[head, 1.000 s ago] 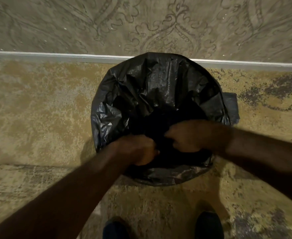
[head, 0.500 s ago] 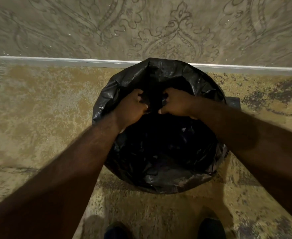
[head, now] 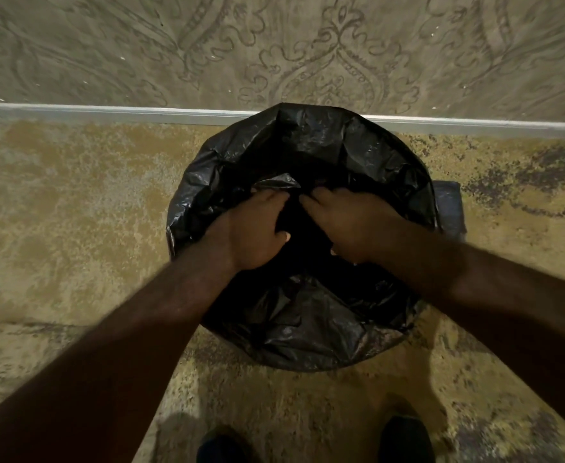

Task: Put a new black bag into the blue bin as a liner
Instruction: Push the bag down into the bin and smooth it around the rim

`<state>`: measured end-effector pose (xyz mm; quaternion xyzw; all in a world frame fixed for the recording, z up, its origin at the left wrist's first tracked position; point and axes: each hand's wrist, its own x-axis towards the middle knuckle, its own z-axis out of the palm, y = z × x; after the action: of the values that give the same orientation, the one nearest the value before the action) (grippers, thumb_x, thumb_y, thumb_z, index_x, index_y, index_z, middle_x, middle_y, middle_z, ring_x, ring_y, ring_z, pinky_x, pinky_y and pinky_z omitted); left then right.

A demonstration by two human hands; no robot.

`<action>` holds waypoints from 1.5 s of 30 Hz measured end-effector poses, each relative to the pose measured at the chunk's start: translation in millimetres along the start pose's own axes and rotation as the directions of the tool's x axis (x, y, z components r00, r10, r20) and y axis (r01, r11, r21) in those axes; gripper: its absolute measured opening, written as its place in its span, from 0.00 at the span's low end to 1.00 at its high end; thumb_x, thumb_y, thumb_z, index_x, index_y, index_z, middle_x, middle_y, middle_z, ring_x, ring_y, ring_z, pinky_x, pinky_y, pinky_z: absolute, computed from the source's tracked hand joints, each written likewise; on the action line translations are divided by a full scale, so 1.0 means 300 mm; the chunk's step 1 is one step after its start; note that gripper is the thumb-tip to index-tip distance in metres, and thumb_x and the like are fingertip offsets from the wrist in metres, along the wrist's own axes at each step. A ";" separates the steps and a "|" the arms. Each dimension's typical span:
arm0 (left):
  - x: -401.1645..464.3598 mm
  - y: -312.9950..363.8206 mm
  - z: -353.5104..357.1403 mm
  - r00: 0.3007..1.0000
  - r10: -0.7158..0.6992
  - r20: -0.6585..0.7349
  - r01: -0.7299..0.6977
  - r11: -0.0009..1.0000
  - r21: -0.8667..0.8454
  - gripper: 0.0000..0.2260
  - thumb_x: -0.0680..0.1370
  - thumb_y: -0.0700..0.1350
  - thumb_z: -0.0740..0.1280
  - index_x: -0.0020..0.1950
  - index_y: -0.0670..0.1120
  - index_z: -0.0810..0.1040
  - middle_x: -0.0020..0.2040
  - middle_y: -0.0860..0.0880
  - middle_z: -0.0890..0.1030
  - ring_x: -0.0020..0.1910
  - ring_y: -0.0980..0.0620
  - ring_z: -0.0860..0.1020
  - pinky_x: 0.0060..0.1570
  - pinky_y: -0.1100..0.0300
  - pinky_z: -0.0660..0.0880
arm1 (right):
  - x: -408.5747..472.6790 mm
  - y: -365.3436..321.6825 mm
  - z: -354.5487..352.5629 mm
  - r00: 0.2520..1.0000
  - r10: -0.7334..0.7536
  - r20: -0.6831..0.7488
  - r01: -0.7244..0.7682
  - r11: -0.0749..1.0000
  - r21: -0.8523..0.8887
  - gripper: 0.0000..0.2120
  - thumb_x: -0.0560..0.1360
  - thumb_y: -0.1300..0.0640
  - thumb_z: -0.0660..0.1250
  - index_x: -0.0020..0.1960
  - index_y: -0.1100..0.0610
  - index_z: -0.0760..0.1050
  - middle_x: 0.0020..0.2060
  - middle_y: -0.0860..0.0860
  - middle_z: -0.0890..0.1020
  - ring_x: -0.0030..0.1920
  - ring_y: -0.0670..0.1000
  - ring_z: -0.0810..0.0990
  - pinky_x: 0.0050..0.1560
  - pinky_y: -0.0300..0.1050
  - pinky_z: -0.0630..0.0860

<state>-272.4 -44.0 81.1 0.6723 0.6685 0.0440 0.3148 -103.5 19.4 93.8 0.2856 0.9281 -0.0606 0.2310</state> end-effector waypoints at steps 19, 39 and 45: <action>0.006 0.031 0.144 0.938 -0.326 0.114 0.239 0.851 0.467 0.41 0.77 0.54 0.64 0.79 0.46 0.40 0.79 0.42 0.40 0.78 0.40 0.41 0.73 0.40 0.48 | 0.141 0.051 0.058 0.967 -0.234 0.098 0.254 0.902 -0.350 0.23 0.81 0.61 0.45 0.74 0.66 0.57 0.72 0.63 0.64 0.73 0.62 0.62 0.67 0.57 0.64; -0.045 0.057 0.083 0.967 -0.231 0.110 0.155 0.871 0.466 0.20 0.77 0.48 0.63 0.69 0.49 0.69 0.67 0.46 0.73 0.67 0.45 0.72 0.66 0.47 0.64 | -0.012 -0.124 0.027 0.918 0.290 0.270 -0.293 0.956 -0.030 0.33 0.72 0.32 0.59 0.70 0.50 0.70 0.67 0.55 0.75 0.67 0.59 0.70 0.67 0.55 0.63; -0.060 0.000 0.080 0.961 -0.221 0.169 0.083 0.808 0.584 0.43 0.76 0.57 0.64 0.79 0.45 0.39 0.79 0.43 0.39 0.78 0.41 0.39 0.74 0.41 0.44 | -0.072 -0.185 0.059 0.756 0.379 0.533 -0.318 0.925 -0.206 0.48 0.75 0.30 0.51 0.78 0.63 0.38 0.77 0.67 0.44 0.76 0.71 0.41 0.72 0.69 0.37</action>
<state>-262.7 -69.3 68.5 0.6800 0.6619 -0.2614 0.1764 -111.7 -41.8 87.2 0.4102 0.7502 -0.0502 0.5161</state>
